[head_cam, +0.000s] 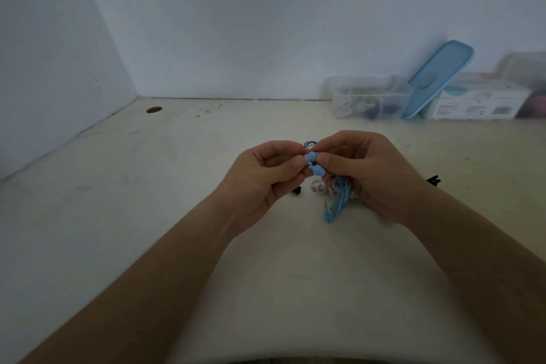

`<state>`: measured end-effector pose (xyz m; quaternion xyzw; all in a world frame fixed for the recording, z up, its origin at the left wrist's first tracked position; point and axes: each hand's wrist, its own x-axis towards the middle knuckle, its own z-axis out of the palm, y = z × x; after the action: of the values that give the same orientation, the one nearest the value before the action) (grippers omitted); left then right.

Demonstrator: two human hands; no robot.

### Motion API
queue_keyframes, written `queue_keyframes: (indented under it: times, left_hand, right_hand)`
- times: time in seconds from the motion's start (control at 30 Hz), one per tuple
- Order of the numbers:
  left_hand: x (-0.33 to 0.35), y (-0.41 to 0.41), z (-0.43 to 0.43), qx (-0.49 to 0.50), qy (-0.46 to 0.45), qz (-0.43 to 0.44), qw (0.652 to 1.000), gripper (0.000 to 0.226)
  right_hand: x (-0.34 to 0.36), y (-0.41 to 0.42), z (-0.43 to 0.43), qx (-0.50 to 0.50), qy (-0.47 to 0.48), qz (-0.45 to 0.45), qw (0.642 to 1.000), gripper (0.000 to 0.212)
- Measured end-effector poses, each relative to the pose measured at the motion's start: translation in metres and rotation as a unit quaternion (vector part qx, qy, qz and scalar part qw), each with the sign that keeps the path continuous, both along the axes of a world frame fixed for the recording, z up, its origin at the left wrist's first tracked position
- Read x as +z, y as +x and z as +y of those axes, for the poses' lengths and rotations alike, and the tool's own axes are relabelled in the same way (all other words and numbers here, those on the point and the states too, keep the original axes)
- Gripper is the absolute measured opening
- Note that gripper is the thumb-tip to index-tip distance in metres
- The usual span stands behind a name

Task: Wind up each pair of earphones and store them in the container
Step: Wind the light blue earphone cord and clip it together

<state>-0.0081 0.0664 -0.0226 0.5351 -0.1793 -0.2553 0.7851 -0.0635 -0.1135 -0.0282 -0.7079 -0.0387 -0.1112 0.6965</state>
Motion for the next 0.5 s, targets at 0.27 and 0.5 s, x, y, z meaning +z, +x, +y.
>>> queue_keyframes:
  times: [0.27,0.5]
  left_hand:
    - [-0.0035,0.0021,-0.0022,0.029,0.006,0.013,0.999,0.016]
    - [-0.0006,-0.0009,-0.0027,0.03,-0.001,0.022,0.999,0.016]
  right_hand:
    - [-0.0031,0.0023,0.0025,-0.047,-0.018,0.01,0.999,0.01]
    - [-0.001,0.0009,0.0037,-0.022,-0.003,-0.006,1.0,0.011]
